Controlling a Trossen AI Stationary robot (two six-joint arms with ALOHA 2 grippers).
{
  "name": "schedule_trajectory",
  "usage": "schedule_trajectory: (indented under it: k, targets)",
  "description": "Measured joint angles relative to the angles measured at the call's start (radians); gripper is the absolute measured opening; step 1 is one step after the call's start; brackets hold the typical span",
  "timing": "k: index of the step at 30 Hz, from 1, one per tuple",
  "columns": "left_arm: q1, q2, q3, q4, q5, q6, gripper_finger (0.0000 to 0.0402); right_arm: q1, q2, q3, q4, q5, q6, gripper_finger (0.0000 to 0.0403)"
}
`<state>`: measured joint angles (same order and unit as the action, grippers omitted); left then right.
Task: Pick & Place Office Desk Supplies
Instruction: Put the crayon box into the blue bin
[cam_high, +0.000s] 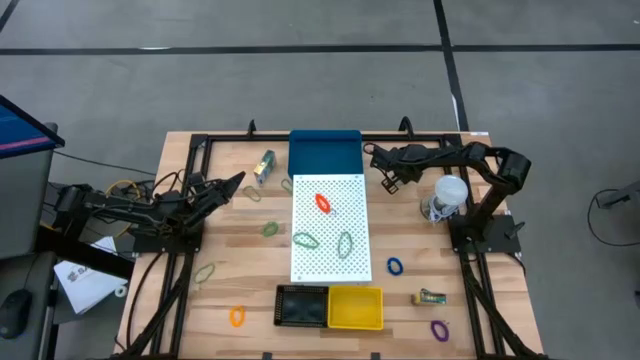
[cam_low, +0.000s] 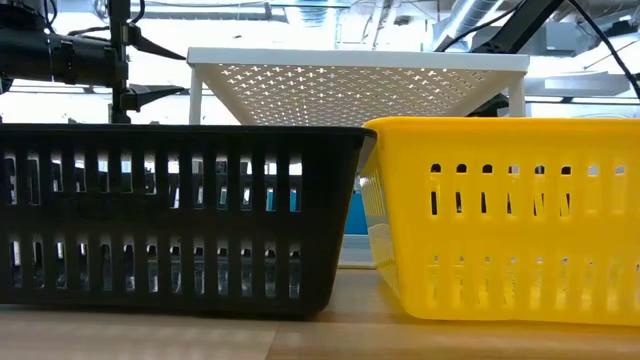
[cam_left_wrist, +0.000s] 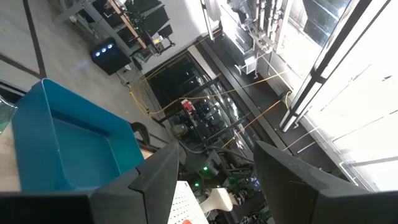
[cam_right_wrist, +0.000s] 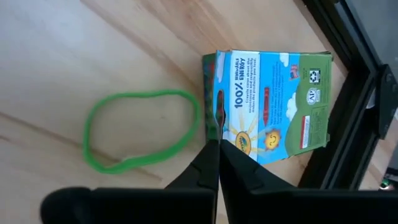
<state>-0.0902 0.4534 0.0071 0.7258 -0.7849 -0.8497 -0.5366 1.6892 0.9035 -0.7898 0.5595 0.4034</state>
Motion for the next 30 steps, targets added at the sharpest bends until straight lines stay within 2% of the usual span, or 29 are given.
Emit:
schedule_trajectory:
  k: [5, 13, 23, 30]
  targets:
    - [0.0, 0.0, 0.0, 0.0, 0.0, 0.0, 0.0205, 0.037, -0.003, 0.0, -0.025, 0.039, 0.008, 0.0001]
    - [0.0, 0.0, 0.0, -0.004, 0.0, 0.0, 0.0205, 0.088, -0.041, 0.0, -0.043, 0.043, 0.076, 0.0]
    - [0.0, 0.0, 0.0, -0.004, 0.0, 0.0, 0.0205, 0.061, -0.226, 0.002, -0.078, 0.069, 0.156, 0.0]
    - [0.0, 0.0, 0.0, -0.01, 0.0, 0.0, 0.0205, 0.065, -0.354, 0.002, -0.07, 0.031, 0.164, 0.0]
